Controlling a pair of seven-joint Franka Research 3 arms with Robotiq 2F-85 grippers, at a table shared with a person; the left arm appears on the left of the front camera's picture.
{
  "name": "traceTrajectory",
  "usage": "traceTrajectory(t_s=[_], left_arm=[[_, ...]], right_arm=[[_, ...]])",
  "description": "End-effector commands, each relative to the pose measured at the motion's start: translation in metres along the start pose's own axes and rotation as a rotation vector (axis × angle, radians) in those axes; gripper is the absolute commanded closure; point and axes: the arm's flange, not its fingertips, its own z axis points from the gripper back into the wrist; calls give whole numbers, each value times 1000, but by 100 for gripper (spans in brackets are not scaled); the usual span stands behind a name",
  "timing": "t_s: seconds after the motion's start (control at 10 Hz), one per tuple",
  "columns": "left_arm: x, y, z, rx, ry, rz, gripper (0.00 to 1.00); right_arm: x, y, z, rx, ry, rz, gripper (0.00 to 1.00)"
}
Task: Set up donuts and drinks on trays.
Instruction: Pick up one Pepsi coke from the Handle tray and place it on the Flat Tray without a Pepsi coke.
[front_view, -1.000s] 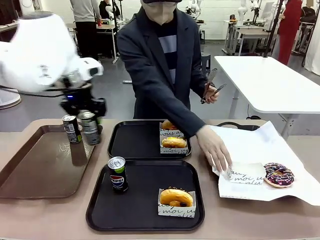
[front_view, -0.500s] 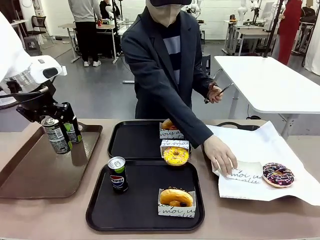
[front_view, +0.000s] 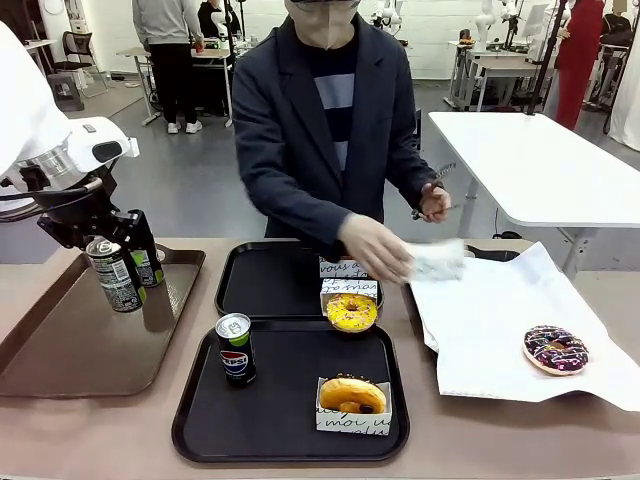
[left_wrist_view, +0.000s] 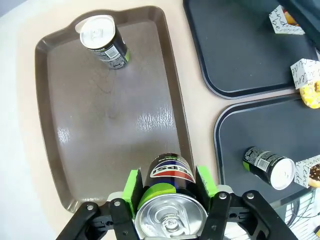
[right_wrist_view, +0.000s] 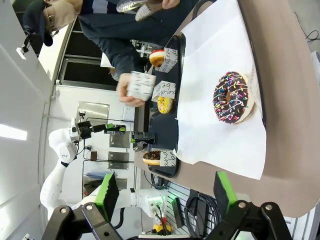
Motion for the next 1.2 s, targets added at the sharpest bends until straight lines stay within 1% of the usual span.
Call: traceTrajectory(t_s=[0.0,0.1,0.2,0.4,0.6,0.9,1.1], left_arm=[[12,-10,-12,11,18,-18,44],[19,-32,-29,76,4,-26,44],[28,-51,-39,69,25,-35,44],[51,-91,-55,111,-30,-53,44],[70,-117,-78,138,-4,-50,44],[95,-132,-103,145,-12,-18,44],[95,-122,-102,93,12,41,44]], right_arm=[[2,0,-2,22,-18,16,0],[2,0,-2,22,-18,16,0],[2,0,-2,22,-18,16,0],[2,0,-2,22,-18,16,0],[2,0,-2,22,-18,16,0],[2,0,-2,22,-18,16,0],[2,0,-2,22,-18,16,0]])
